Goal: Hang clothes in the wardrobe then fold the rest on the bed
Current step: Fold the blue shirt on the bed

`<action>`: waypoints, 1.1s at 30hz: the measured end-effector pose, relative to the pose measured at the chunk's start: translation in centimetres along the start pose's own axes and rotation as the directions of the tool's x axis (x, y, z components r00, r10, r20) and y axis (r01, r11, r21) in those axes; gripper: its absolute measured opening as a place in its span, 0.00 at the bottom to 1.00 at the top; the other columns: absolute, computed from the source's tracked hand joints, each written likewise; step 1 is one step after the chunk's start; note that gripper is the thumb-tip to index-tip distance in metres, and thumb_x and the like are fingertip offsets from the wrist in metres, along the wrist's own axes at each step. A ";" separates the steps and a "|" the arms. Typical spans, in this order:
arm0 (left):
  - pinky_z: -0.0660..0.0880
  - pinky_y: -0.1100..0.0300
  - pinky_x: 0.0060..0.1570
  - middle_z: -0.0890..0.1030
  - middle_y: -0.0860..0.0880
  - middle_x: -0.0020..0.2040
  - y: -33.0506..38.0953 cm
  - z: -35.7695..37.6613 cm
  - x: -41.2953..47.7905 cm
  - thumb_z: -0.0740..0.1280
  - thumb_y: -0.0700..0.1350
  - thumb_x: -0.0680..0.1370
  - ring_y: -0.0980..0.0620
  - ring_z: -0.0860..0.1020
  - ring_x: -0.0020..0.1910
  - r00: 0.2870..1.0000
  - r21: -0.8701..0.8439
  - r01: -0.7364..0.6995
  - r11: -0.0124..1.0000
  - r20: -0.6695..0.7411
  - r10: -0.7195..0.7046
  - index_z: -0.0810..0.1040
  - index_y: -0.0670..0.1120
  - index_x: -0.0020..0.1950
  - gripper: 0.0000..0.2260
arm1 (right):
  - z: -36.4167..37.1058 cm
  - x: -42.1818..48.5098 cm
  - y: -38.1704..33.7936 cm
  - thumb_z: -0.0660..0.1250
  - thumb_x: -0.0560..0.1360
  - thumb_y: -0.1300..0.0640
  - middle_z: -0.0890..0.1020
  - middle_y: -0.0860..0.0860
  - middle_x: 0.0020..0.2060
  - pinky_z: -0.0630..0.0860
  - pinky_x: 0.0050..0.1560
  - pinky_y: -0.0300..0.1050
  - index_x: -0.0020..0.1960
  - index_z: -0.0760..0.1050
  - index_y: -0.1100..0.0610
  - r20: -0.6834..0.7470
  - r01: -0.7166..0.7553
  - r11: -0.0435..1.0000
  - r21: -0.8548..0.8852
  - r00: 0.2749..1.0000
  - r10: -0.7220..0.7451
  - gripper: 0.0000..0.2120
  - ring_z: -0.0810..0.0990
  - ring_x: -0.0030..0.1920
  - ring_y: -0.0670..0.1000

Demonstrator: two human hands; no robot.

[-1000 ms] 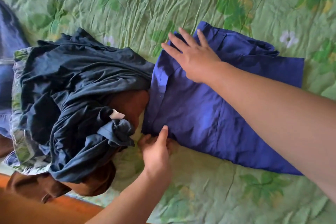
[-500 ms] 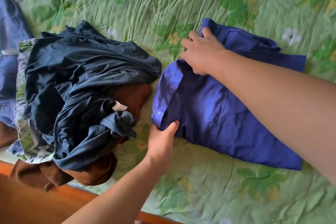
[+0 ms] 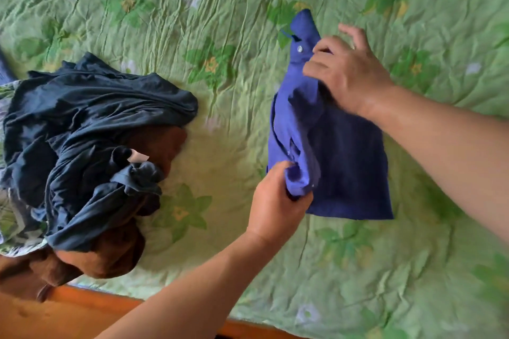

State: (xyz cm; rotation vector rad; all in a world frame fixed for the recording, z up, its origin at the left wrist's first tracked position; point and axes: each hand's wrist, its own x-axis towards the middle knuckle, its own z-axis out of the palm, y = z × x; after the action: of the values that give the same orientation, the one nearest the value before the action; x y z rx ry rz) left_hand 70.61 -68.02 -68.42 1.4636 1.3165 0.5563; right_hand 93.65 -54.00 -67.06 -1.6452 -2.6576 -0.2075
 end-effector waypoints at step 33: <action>0.56 0.37 0.76 0.55 0.42 0.82 -5.8 4.6 8.3 0.62 0.60 0.78 0.41 0.53 0.81 0.938 0.741 -0.348 0.575 0.277 0.210 0.64 0.53 0.79 0.30 | 8.9 -8.6 -1.5 0.64 0.80 0.45 0.73 0.62 0.71 0.66 0.69 0.67 0.71 0.76 0.55 0.074 -0.554 0.730 0.401 0.814 0.577 0.23 0.72 0.70 0.65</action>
State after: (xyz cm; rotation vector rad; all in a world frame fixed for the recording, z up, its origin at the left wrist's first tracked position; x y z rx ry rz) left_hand 74.48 -63.08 -77.58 2.4295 1.2515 0.0028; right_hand 96.69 -61.24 -76.74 -2.1282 -1.8397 0.2869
